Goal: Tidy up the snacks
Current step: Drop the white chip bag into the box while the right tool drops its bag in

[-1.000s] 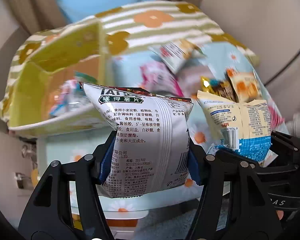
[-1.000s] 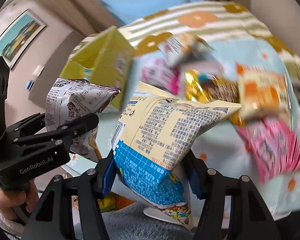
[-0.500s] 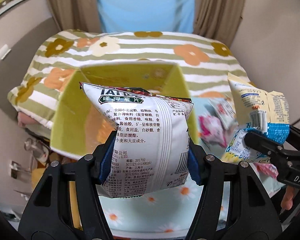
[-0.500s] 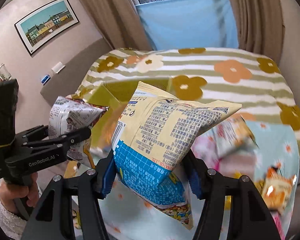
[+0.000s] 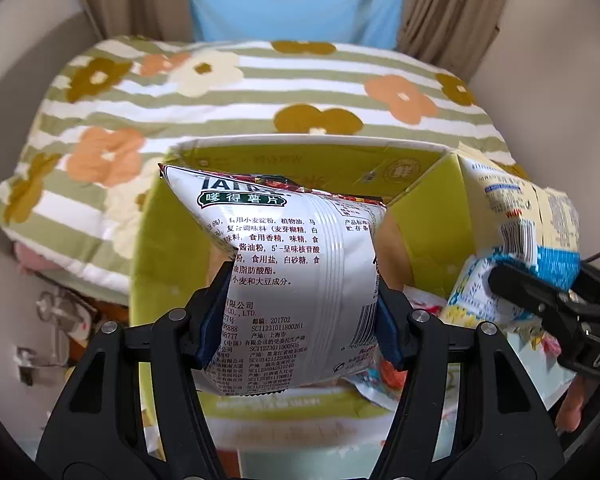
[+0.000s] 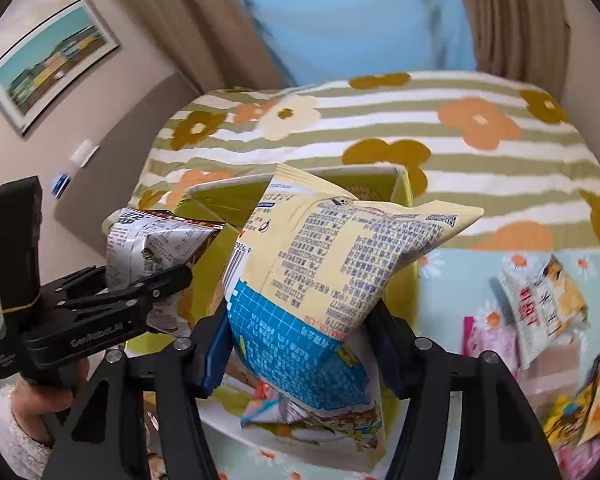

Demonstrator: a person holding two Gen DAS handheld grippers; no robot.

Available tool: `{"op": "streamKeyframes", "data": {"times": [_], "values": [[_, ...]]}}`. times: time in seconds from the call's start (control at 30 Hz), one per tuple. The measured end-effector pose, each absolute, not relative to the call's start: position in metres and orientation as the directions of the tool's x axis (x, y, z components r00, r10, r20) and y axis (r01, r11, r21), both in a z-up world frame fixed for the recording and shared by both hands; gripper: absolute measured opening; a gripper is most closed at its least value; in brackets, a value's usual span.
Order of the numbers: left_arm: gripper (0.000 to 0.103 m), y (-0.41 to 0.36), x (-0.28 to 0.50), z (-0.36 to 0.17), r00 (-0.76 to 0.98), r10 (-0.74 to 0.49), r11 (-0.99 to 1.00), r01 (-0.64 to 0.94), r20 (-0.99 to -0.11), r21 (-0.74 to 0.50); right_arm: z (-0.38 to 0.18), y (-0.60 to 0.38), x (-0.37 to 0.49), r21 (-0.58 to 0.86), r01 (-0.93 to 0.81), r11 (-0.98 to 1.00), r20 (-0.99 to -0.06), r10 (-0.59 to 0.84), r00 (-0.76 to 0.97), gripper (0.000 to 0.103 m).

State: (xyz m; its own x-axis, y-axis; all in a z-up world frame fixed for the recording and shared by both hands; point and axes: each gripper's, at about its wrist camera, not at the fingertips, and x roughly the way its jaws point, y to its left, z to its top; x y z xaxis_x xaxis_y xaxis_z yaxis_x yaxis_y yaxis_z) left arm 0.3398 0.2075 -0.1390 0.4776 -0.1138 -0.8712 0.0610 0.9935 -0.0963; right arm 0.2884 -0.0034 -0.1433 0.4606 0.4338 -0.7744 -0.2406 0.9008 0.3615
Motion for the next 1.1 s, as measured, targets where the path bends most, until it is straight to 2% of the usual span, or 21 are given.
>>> {"op": "streamKeyframes", "data": {"times": [0.17,0.23,0.27,0.3,0.53,0.77,0.97,1.0,1.1], "values": [[0.062,0.216,0.370,-0.167,0.421,-0.171,0.985,0.078,-0.891,-0.152,-0.155,0.006,0.295,0.348,-0.183,0.920,-0.803,0.393,0.448,0.057],[0.077,0.220,0.380,-0.178,0.389,-0.213,0.977,0.079,-0.896,-0.198,-0.158,0.009,0.296,0.333,-0.178,0.926,-0.813,0.378,0.443,0.057],[0.094,0.222,0.381,-0.181,0.380,-0.226,0.974,0.077,-0.897,-0.213,-0.159,0.010,0.297,0.328,-0.175,0.928,-0.816,0.372,0.443,0.057],[0.100,0.223,0.383,-0.185,0.374,-0.236,0.971,0.071,-0.897,-0.226,-0.161,0.010,0.299,0.327,-0.171,0.930,-0.818,0.369,0.441,0.057],[0.100,0.232,0.376,-0.198,0.356,-0.189,0.982,0.068,-0.915,-0.177,-0.175,0.009,0.302,0.335,-0.157,0.929,-0.829,0.370,0.420,0.057],[0.100,0.237,0.351,-0.179,0.436,-0.071,0.997,0.060,-0.897,-0.050,-0.170,0.010,0.306,0.317,-0.179,0.932,-0.832,0.363,0.419,0.057],[0.100,0.246,0.340,-0.169,0.449,-0.059,0.998,0.024,-0.892,-0.054,-0.166,0.023,0.320,0.309,-0.225,0.924,-0.832,0.377,0.407,0.060],[0.100,0.248,0.338,-0.168,0.452,-0.053,0.999,0.018,-0.890,-0.051,-0.166,0.026,0.322,0.302,-0.232,0.925,-0.833,0.374,0.408,0.064],[0.100,0.254,0.329,-0.165,0.457,-0.044,0.999,-0.002,-0.888,-0.051,-0.168,0.034,0.324,0.300,-0.257,0.919,-0.821,0.386,0.420,0.096]]}}
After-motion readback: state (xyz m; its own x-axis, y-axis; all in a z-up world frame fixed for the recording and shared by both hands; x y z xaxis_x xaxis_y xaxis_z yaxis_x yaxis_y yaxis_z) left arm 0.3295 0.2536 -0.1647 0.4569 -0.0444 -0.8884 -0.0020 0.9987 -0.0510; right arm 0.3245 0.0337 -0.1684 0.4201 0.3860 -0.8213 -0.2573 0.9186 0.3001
